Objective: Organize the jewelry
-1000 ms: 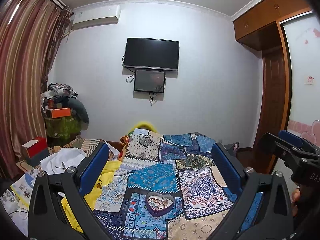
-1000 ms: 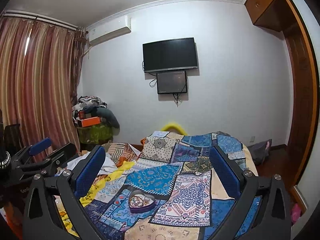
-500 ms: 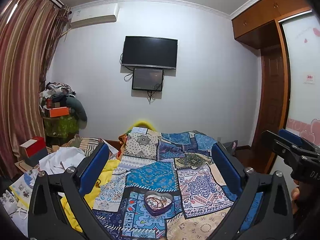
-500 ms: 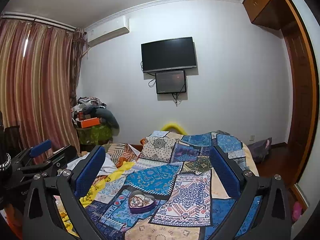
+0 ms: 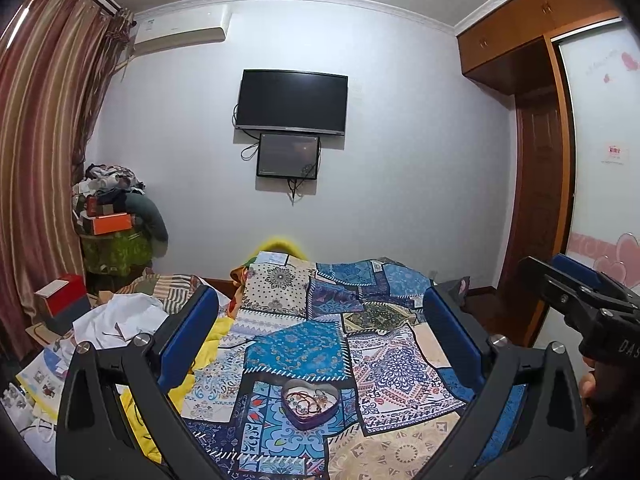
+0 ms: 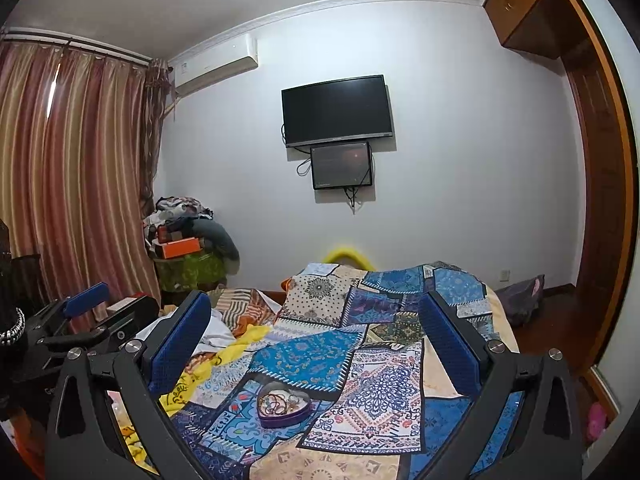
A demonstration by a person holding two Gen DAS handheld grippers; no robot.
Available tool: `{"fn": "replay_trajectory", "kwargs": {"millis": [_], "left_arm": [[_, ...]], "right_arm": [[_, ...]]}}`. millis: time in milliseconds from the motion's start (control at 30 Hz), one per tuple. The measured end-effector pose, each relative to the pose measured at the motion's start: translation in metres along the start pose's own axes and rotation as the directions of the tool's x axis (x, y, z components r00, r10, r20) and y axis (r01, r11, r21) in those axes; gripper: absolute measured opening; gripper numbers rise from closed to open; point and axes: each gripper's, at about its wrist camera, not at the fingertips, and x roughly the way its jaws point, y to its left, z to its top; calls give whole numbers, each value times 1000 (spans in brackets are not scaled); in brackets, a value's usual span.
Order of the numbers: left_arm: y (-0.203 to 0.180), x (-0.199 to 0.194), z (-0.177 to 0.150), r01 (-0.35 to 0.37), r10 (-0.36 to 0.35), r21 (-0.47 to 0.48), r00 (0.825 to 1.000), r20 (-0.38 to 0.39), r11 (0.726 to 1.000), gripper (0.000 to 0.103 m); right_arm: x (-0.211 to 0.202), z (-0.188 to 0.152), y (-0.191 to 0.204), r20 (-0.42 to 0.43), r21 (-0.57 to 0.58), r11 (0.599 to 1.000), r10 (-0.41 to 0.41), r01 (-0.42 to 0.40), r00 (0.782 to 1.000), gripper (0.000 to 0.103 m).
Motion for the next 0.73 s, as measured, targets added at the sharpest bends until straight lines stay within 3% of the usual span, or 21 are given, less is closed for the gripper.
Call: {"fn": "replay_trajectory", "kwargs": {"millis": [733], "left_arm": [[10,2,-3,-11,11,-34,1000,-6,999,103]], "right_arm": [[9,-2,11,-44,-30,1000,0,-1,999,103]]}}
